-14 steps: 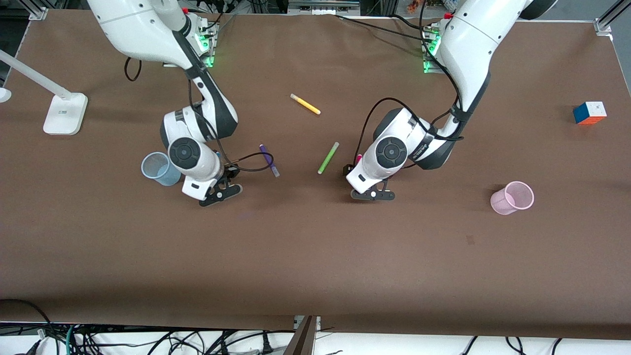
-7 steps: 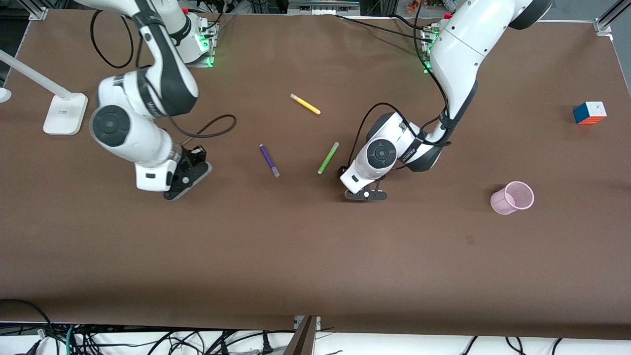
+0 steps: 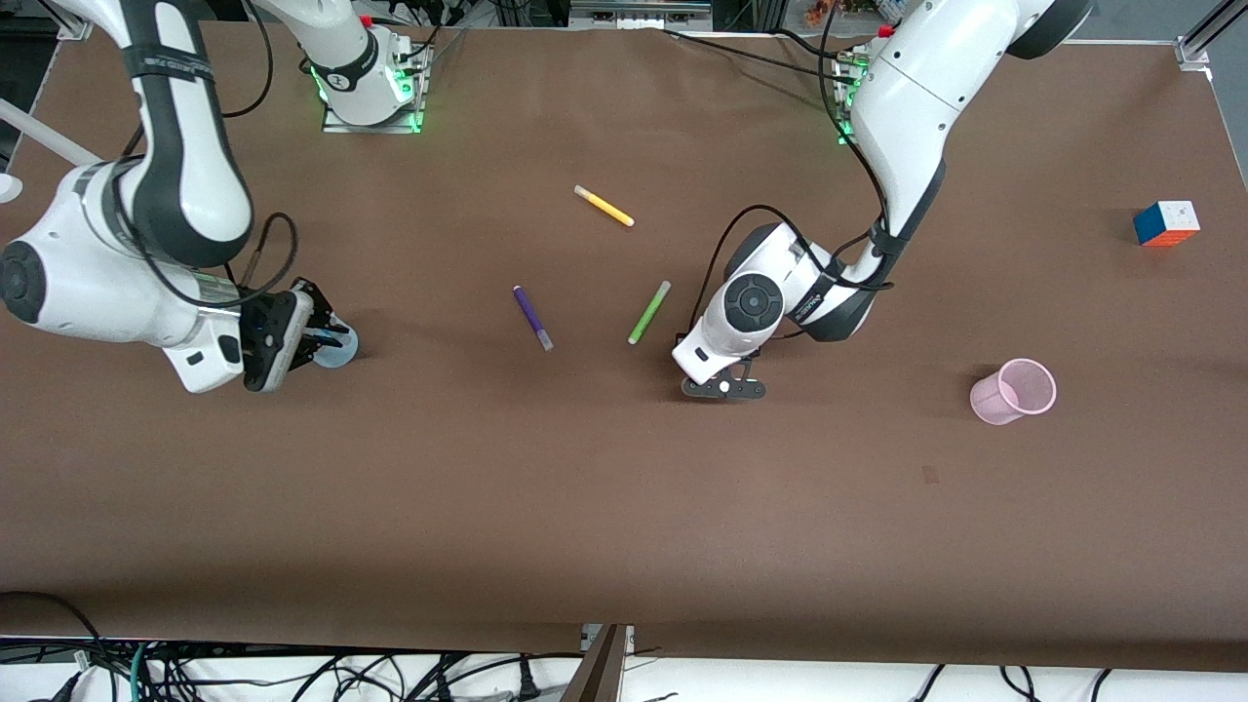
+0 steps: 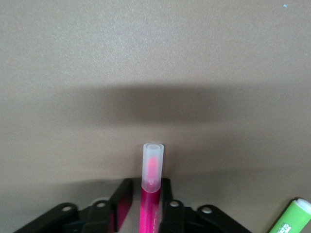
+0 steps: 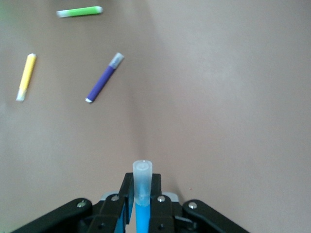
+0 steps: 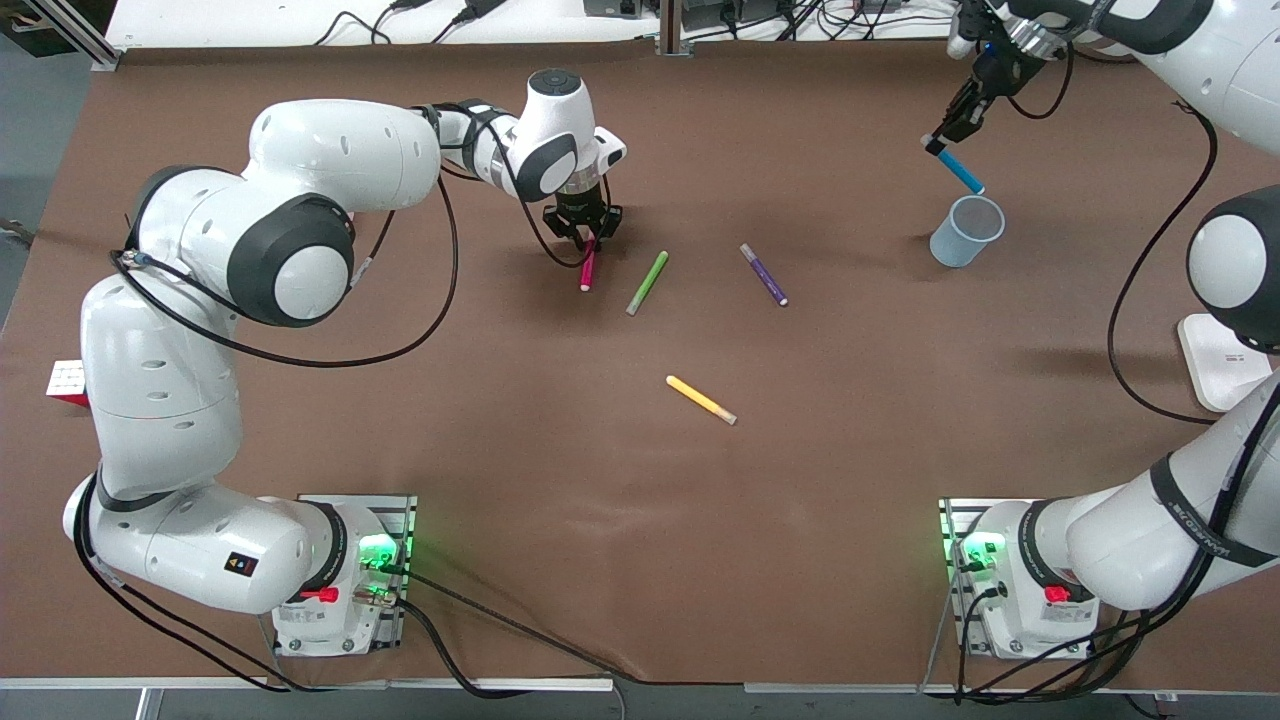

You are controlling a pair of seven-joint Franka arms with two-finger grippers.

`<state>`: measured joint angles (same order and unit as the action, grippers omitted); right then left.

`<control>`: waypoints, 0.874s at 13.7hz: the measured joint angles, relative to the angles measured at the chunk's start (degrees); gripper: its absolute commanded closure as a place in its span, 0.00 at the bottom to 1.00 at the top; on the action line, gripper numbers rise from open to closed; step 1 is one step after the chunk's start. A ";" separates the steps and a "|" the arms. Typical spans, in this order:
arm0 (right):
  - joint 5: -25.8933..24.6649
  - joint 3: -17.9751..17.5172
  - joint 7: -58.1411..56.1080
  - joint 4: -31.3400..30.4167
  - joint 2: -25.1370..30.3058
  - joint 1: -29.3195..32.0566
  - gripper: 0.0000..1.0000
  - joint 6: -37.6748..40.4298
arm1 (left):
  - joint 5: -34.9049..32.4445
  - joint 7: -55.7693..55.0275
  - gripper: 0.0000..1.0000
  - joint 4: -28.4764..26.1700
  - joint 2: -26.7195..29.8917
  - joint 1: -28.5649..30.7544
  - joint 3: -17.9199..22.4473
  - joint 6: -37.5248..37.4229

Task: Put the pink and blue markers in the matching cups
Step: 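Lower the blue marker into the clear cup while the left gripper carries pink marker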

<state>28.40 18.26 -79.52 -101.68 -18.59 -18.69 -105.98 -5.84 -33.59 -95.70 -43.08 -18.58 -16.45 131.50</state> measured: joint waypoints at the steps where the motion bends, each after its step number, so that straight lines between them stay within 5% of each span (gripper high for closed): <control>1: 1.64 0.17 -4.76 -0.13 -0.21 0.85 1.00 0.48 | -0.01 -0.01 1.00 0.11 0.10 0.05 -0.05 -0.04; 6: 10.79 0.37 -24.71 -0.46 -4.78 6.92 1.00 3.69 | -0.07 1.33 1.00 1.56 2.80 1.14 0.06 -6.84; 12: 11.97 0.39 -30.36 -0.60 -6.23 9.65 1.00 8.78 | -0.07 18.49 1.00 2.74 18.27 8.88 0.16 -26.38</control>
<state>40.36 18.64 -109.87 -102.28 -24.82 -9.04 -97.19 -5.91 -15.10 -92.95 -24.81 -9.70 -16.30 105.12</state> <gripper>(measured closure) 0.828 0.819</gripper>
